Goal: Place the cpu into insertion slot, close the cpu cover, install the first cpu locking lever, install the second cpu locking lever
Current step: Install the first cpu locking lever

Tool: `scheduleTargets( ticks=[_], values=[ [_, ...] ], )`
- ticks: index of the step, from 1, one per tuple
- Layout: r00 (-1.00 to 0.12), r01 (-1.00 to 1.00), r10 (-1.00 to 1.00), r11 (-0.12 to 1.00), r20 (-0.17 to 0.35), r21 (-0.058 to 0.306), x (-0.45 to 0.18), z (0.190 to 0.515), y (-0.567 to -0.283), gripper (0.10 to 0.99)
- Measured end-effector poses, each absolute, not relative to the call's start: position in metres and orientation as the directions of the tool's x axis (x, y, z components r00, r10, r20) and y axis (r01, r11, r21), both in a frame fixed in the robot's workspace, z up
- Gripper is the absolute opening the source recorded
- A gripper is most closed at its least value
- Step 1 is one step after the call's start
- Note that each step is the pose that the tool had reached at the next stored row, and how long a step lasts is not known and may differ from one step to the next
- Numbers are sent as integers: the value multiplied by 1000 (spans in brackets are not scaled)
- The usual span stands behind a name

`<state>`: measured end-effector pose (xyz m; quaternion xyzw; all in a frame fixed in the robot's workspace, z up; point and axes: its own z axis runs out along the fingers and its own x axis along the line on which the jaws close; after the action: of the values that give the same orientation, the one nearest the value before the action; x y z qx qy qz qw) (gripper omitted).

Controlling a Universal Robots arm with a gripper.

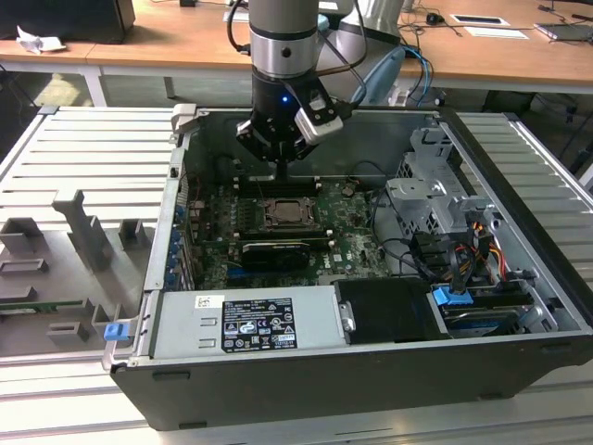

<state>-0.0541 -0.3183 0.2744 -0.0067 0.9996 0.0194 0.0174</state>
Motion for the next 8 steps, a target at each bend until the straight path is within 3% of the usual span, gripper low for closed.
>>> scheduleTargets(
  ticks=[8],
  values=[
    [-1000,-12,-11,999,-24,40,-66,269,-318,110]
  ],
)
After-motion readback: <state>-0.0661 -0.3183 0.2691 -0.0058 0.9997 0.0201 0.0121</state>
